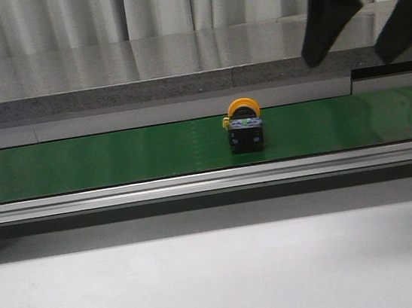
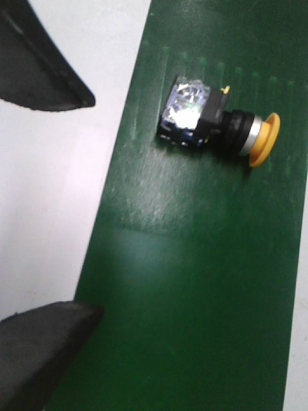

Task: Move button from left to right
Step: 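Lower the right gripper over the button and close on it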

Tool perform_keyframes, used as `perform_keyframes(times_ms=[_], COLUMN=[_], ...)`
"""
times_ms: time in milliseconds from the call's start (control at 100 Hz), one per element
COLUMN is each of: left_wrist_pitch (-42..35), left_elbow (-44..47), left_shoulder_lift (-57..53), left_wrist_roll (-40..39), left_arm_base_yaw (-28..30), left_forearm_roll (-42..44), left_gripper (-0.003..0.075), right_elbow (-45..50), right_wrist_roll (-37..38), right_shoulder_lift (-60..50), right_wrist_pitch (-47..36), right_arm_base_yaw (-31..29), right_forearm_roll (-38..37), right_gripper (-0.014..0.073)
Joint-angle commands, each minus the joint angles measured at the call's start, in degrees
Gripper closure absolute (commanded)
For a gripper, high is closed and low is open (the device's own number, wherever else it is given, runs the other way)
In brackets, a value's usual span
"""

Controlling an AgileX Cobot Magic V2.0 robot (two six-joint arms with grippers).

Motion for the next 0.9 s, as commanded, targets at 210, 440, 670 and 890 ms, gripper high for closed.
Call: perform_keyframes(times_ms=[210, 440, 670, 890], left_wrist_pitch=[-4.79, -4.79, -4.79, -4.79], left_elbow=[-1.52, -1.52, -1.52, -1.52], left_shoulder_lift=[0.33, 0.33, 0.33, 0.33], left_wrist_roll=[0.16, 0.16, 0.16, 0.16], left_arm_base_yaw=[-0.41, -0.41, -0.41, -0.41], left_forearm_roll=[-0.31, -0.31, -0.31, -0.31], left_gripper=[0.0741, 0.0741, 0.0741, 0.0741], right_elbow=[-11.45, -15.27, -15.25, -15.66], right_wrist_roll=[-0.51, -0.51, -0.51, -0.51], right_shoulder_lift=[10.34, 15.36, 18.29, 18.45], right_wrist_pitch=[-3.20, -2.90, -1.62, -0.71], right_arm_base_yaw=[3.44, 4.10, 4.10, 4.04], right_forearm_roll=[-1.89, -2.72, -5.49, -5.60], right_gripper=[-0.0007, 0.0004, 0.0088, 0.0358])
